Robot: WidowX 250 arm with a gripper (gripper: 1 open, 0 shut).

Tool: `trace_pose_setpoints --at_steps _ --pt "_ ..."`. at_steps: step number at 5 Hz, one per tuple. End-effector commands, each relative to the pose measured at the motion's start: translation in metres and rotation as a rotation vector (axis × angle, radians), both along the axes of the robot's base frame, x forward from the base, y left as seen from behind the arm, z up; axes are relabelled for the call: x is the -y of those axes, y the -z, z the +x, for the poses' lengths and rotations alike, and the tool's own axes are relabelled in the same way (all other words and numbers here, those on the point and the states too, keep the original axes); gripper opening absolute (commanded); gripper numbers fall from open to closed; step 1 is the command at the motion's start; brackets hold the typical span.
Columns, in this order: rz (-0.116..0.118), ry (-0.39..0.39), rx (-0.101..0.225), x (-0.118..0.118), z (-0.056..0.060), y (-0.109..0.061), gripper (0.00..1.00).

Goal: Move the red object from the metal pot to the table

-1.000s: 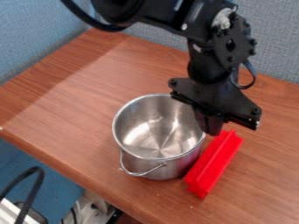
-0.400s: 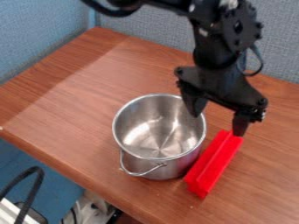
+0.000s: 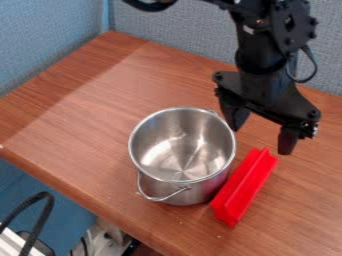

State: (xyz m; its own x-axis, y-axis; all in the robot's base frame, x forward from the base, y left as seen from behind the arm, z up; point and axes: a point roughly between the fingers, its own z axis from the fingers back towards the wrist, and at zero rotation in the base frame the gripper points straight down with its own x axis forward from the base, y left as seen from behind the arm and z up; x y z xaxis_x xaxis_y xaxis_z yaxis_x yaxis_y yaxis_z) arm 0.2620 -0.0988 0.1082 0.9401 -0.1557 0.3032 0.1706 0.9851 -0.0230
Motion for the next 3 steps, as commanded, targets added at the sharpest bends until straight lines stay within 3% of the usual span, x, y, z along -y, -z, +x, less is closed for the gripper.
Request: trace_pose_setpoints --at_steps 1,3 --pt "-0.004 0.02 0.034 0.008 0.006 -0.01 1.0" --pt "0.004 -0.028 0.021 0.026 0.014 -0.021 1.0"
